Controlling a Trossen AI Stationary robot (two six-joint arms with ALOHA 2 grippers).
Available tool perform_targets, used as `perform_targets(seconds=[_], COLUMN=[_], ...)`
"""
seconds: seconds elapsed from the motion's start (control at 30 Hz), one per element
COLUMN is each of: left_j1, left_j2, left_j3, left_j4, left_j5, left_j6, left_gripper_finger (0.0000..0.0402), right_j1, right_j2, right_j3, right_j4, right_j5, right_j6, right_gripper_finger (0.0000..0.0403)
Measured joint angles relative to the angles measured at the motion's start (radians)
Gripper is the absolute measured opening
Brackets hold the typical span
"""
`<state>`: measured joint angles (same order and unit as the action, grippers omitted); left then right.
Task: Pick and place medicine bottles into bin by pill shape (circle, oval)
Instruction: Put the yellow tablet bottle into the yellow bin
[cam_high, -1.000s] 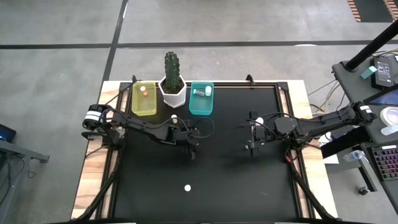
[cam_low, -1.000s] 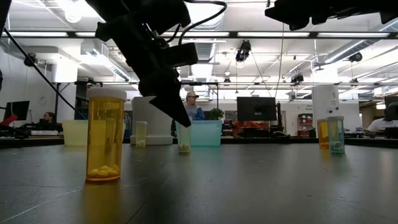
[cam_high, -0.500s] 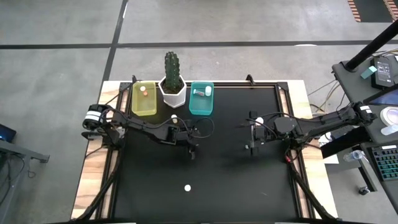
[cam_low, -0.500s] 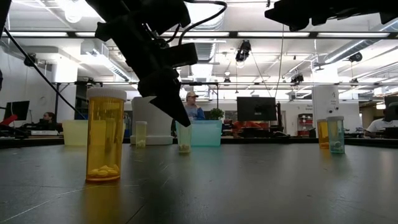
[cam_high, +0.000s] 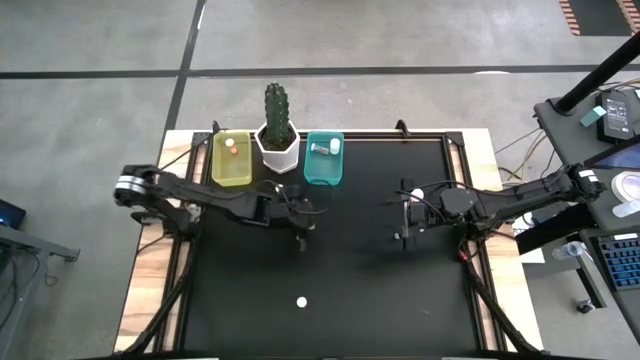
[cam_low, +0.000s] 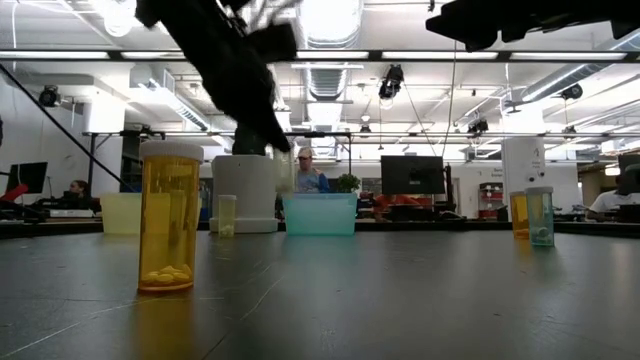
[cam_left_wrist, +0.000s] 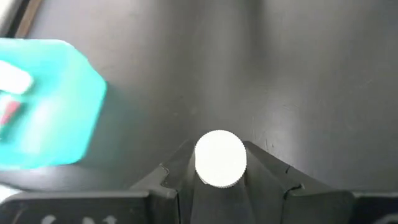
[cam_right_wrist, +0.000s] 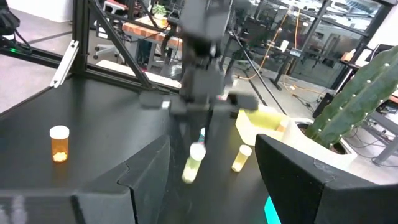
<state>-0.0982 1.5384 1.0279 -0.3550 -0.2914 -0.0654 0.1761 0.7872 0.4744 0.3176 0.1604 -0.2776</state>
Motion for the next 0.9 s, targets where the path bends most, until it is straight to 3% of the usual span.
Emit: perform_targets(seconds=[0.4, 0.9], left_j1=[0.012, 0.162], left_j2=[-0.364, -0.712], left_j3=[-0.062, -0.2], left_j4=[-0.198, -0.46], left_j5=[-0.21, -0.436], left_j6=[-0.049, -0.377], left_gripper_finger=[0.0095, 0.0095], right_j1=[0.0, 0.0], right_j2=[0.0, 0.001], right_j3=[0.0, 0.0], right_j4=[0.002, 0.001], right_j5=[0.076, 0.078], right_j6=[0.032, 0.025], right_gripper_finger=[0.0231, 0.0231])
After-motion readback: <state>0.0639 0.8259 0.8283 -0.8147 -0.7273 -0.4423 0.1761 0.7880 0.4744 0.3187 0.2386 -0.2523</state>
